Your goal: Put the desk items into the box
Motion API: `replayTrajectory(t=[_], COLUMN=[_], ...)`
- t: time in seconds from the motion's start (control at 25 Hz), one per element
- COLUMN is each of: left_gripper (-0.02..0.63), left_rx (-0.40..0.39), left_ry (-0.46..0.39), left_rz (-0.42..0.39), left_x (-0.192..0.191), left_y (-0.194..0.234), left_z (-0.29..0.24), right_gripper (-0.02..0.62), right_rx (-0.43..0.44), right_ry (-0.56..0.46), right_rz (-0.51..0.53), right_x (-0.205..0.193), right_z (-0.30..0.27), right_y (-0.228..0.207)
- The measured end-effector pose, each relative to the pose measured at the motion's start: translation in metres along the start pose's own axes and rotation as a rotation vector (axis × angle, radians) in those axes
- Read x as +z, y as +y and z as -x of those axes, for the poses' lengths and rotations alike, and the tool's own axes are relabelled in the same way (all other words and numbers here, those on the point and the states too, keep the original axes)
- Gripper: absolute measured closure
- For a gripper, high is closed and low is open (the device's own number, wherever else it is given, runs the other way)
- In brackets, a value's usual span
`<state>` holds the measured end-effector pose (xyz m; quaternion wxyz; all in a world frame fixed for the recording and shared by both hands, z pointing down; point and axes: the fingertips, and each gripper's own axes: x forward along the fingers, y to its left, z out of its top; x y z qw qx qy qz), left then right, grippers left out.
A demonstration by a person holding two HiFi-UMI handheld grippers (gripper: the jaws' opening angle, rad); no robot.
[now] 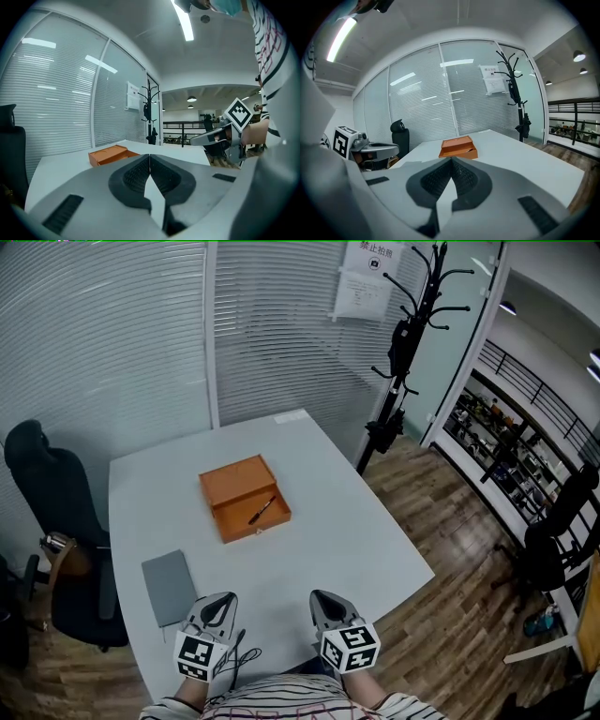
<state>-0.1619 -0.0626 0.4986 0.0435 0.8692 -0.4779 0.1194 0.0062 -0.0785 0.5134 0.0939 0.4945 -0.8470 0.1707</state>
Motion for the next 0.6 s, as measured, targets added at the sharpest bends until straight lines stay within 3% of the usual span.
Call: replayTrajectory(t=[0.6], left_gripper=[0.583], left_rx=[0.005], left_ry=[-0.001], left_rz=[0.027], left_x=[-0.0035], left_y=[0.0063], left_z=[-0.0050], right_gripper=[0.571], right_rx=[-0.005], right_ry=[0.006], right_rz=[0.004], right_x=[0.0039], right_z=[-0.0107], right_y=[-0.0017])
